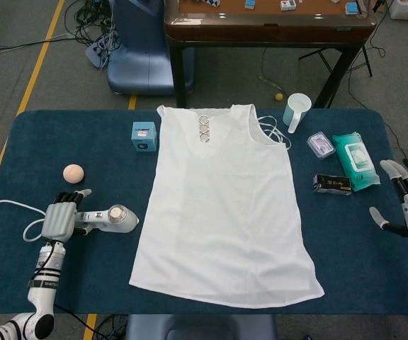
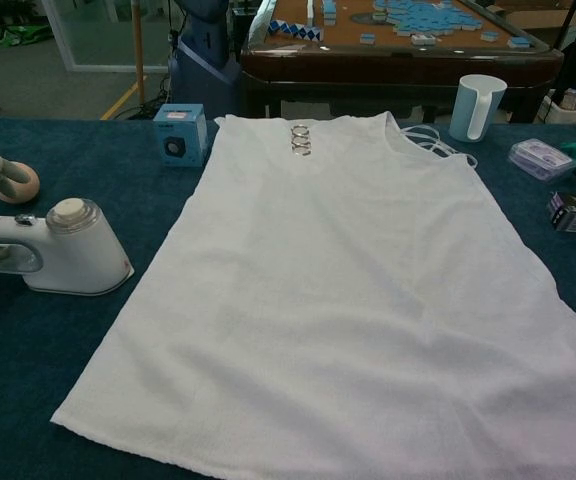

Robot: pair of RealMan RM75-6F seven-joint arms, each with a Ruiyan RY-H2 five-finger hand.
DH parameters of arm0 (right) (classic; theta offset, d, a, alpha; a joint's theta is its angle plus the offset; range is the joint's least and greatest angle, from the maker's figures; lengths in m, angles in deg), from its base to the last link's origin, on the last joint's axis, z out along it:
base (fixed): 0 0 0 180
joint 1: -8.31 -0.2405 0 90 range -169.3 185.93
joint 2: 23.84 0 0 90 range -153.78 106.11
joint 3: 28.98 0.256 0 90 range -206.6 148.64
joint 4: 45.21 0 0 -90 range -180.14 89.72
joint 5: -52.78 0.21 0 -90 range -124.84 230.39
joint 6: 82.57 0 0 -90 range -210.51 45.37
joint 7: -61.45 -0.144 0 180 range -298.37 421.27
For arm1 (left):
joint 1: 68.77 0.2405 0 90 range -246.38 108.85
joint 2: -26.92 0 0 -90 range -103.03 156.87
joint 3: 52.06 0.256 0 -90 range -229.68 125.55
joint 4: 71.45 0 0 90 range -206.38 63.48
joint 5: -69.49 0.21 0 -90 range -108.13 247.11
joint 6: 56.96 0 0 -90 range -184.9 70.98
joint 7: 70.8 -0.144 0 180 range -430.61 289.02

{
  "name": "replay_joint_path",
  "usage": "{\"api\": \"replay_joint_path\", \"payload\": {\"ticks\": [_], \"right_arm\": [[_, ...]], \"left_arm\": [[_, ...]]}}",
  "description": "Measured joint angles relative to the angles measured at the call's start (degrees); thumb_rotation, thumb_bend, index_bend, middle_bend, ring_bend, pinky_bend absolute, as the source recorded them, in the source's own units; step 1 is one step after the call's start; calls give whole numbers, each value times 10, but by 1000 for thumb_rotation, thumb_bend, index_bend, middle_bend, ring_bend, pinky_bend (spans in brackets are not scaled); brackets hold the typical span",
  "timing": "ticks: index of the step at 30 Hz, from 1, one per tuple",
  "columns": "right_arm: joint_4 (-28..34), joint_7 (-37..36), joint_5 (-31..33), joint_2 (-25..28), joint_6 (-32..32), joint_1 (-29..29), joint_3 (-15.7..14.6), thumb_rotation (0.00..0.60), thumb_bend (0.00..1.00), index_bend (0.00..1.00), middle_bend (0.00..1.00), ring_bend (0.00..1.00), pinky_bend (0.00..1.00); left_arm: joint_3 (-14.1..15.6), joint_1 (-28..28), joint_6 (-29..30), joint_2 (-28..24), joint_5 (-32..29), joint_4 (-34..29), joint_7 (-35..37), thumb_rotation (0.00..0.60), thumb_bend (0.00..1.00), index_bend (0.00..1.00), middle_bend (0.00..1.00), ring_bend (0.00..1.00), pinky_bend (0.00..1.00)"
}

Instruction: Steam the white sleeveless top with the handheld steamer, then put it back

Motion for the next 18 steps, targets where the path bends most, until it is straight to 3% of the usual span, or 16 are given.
{"api": "replay_joint_path", "payload": {"ticks": [18], "right_arm": [[-18, -18, 8, -6, -4, 6, -3, 600, 306, 0, 134, 5, 0]], "left_arm": [[-10, -28, -8, 48, -14, 55, -12, 600, 119, 290, 335, 272, 163]]}}
